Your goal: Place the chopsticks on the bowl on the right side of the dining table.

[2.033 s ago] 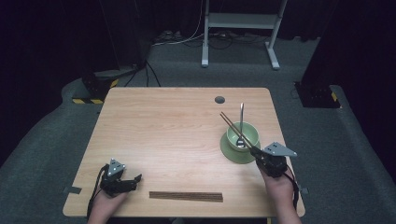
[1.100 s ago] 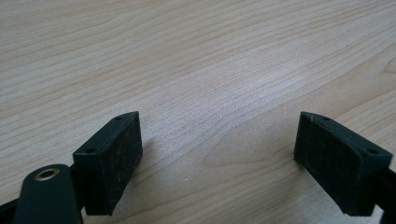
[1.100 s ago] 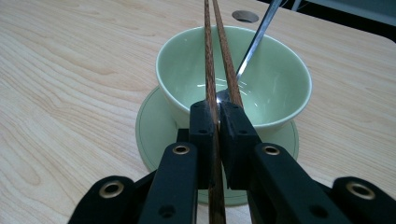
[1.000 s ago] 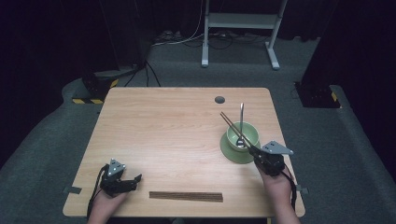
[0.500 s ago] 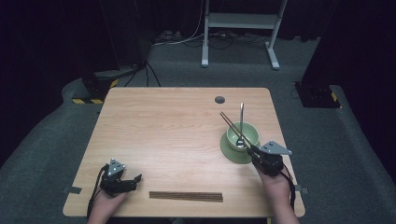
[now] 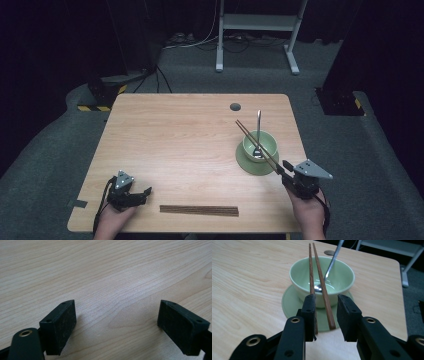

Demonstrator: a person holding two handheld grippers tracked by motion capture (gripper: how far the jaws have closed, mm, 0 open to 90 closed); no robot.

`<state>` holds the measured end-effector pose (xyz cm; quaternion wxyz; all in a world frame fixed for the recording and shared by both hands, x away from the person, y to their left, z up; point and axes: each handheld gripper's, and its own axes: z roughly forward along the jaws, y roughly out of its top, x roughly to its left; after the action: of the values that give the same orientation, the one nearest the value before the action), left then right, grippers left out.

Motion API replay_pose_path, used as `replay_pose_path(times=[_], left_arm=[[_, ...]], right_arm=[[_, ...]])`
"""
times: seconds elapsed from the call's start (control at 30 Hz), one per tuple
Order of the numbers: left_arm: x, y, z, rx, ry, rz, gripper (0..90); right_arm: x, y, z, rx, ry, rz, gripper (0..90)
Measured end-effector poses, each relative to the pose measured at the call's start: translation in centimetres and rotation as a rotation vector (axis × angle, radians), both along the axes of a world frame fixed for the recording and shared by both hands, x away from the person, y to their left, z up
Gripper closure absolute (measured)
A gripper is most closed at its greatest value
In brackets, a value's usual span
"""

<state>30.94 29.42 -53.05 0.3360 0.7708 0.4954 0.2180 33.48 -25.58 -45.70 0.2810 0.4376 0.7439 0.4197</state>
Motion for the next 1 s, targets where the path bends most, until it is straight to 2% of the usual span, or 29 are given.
replay_pose_path(times=[0.03, 0.2, 0.47, 0.77, 0.8, 0.83, 0.87, 1.0], left_arm=[[0.0, 0.0, 0.0, -0.002, 0.001, 0.0, 15.6], [0.0, 0.0, 0.0, -0.006, 0.002, -0.002, 15.5], [0.0, 0.0, 0.0, -0.007, 0.002, -0.004, 15.7], [0.0, 0.0, 0.0, -0.008, 0.002, -0.003, 15.7], [0.0, 0.0, 0.0, -0.008, 0.003, -0.003, 15.7], [0.0, 0.0, 0.0, -0.008, 0.002, -0.004, 15.7], [0.0, 0.0, 0.0, -0.008, 0.002, -0.004, 15.7], [0.0, 0.0, 0.0, -0.008, 0.002, -0.004, 15.7]], right_arm=[[-0.6, -0.3, -0.1, 0.016, -0.003, 0.001, 68.3], [-2.6, -0.7, -0.9, -0.022, 0.011, -0.011, 70.5], [-1.7, -0.4, -2.3, -0.042, 0.062, -0.012, 73.3], [-1.1, -0.4, -2.4, -0.037, 0.057, -0.042, 73.0], [-1.1, -0.4, -2.4, -0.037, 0.056, -0.044, 72.1], [-1.3, -0.3, -2.3, -0.035, 0.053, -0.037, 67.0], [-1.3, -0.3, -2.3, -0.035, 0.053, -0.037, 67.0], [-1.5, -0.1, -2.3, -0.02, 0.033, -0.036, 51.4]])
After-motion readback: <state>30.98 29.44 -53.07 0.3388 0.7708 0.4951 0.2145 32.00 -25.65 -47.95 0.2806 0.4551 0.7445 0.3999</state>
